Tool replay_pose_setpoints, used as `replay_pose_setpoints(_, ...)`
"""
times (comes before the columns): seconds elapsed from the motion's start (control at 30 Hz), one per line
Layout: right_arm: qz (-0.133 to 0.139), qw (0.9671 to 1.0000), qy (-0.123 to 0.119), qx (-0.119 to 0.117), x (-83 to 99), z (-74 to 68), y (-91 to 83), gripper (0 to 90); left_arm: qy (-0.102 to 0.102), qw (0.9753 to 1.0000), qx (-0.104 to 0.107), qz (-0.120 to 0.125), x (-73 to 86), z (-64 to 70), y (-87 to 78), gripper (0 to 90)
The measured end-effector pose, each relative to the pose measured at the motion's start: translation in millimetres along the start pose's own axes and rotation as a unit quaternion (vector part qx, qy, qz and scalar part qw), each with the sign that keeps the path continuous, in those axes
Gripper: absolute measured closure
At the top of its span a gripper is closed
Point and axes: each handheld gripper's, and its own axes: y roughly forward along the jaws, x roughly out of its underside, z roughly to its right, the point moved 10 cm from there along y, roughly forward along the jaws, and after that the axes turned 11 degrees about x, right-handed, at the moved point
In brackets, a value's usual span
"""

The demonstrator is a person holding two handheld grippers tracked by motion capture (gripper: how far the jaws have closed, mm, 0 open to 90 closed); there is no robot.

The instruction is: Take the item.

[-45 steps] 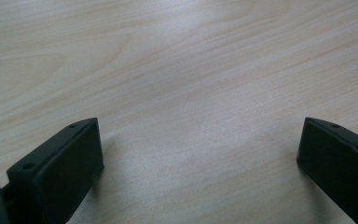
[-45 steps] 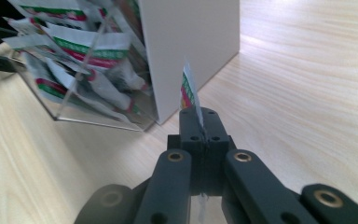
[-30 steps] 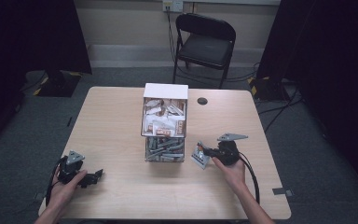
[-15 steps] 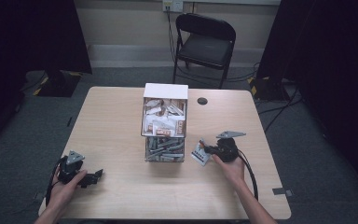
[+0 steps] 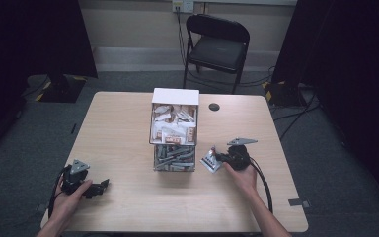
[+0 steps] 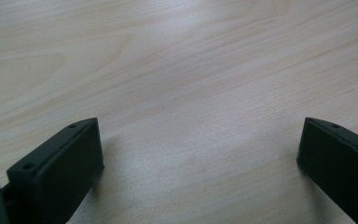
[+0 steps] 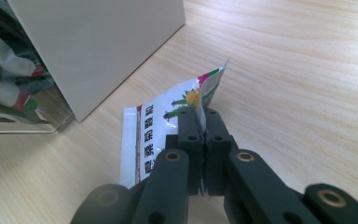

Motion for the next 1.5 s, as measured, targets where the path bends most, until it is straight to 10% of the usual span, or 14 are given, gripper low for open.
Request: replay_pose_setpoints(1.5,0.018,0.9976,0.046,0.049,-19.0,22.5,17.8,60.3,0.001,1.0000,0.001,0.000,0.0,-0.1,0.0,0.0)
